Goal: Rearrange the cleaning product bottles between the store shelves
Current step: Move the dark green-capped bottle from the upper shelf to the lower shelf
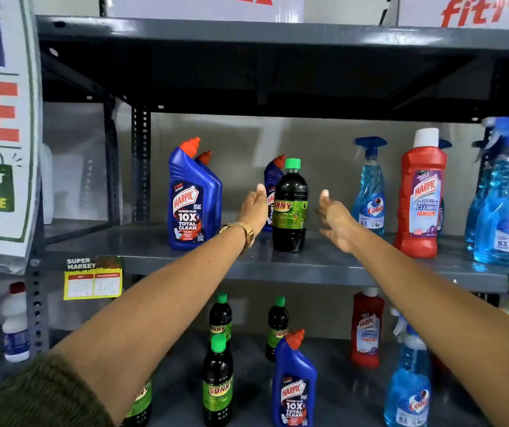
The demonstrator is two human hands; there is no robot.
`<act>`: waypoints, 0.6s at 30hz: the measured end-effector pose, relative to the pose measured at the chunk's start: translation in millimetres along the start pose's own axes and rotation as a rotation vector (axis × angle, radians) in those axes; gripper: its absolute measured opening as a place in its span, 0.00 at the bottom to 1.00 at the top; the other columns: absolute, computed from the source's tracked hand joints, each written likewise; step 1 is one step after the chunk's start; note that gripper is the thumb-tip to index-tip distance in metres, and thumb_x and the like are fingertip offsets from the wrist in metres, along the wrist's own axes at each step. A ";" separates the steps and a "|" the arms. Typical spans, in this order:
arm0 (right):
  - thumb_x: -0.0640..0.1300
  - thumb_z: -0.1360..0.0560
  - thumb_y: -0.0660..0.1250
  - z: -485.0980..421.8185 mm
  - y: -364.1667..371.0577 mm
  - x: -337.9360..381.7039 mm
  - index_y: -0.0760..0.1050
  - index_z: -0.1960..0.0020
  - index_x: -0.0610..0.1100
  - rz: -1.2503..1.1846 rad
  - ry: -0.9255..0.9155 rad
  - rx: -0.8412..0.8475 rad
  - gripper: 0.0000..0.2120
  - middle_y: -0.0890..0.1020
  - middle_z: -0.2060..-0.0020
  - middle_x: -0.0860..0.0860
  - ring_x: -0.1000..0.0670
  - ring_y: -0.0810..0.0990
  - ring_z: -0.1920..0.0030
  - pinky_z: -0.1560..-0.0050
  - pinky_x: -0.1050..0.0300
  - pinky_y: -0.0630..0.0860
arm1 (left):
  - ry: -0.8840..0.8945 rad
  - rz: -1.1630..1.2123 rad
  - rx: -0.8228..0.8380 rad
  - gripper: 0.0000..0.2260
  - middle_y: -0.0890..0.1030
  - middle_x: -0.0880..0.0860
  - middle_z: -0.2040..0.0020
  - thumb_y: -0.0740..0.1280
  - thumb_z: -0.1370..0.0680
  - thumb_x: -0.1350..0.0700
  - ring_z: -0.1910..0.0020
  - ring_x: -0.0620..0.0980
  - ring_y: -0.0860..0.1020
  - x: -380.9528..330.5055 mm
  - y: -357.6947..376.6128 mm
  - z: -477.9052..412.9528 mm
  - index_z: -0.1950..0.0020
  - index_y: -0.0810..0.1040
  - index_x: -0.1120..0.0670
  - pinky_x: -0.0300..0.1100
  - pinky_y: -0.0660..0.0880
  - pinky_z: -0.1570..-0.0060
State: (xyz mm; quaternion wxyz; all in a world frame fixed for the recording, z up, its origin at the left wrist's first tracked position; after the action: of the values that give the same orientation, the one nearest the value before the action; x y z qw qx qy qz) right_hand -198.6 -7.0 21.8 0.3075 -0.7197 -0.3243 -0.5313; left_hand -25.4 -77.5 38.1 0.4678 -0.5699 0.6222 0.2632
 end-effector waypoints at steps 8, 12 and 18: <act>0.44 0.20 0.59 3.2 29.5 7.4 0.71 0.48 0.44 -0.091 -0.120 0.133 0.04 0.79 0.58 0.52 0.55 0.79 0.59 0.60 0.59 0.76 | -0.117 0.238 0.181 0.17 0.77 0.59 0.35 0.57 0.18 0.50 0.43 0.55 0.77 15.9 36.5 0.9 0.32 0.71 0.55 0.51 0.74 0.40; 0.45 0.20 0.61 25.1 16.7 15.8 0.72 0.48 0.44 -0.069 -0.204 0.093 0.05 0.80 0.57 0.52 0.55 0.78 0.61 0.67 0.64 0.73 | -0.103 0.215 0.201 0.16 0.79 0.57 0.40 0.61 0.20 0.50 0.43 0.56 0.77 12.1 34.1 10.6 0.35 0.73 0.56 0.55 0.74 0.39; 0.46 0.22 0.63 93.3 -31.2 26.3 0.76 0.54 0.51 -0.068 -0.441 0.071 0.05 0.84 0.57 0.56 0.58 0.82 0.54 0.53 0.62 0.80 | 0.095 0.263 0.182 0.13 0.84 0.49 0.50 0.67 0.23 0.50 0.52 0.45 0.83 -21.5 29.9 79.1 0.41 0.77 0.53 0.43 0.83 0.57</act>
State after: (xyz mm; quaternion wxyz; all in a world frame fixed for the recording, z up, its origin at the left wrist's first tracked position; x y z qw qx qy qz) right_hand -164.7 88.9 27.2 0.2365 -0.7957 -0.4262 -0.3595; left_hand -33.5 6.9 17.5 0.4488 -0.4507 0.7341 0.2376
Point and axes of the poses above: each hand's wrist, its own z-axis away from the middle knuckle, its own y-axis out of the palm, x = y × z, the point moved 9 cm from there along -z, towards the middle knuckle
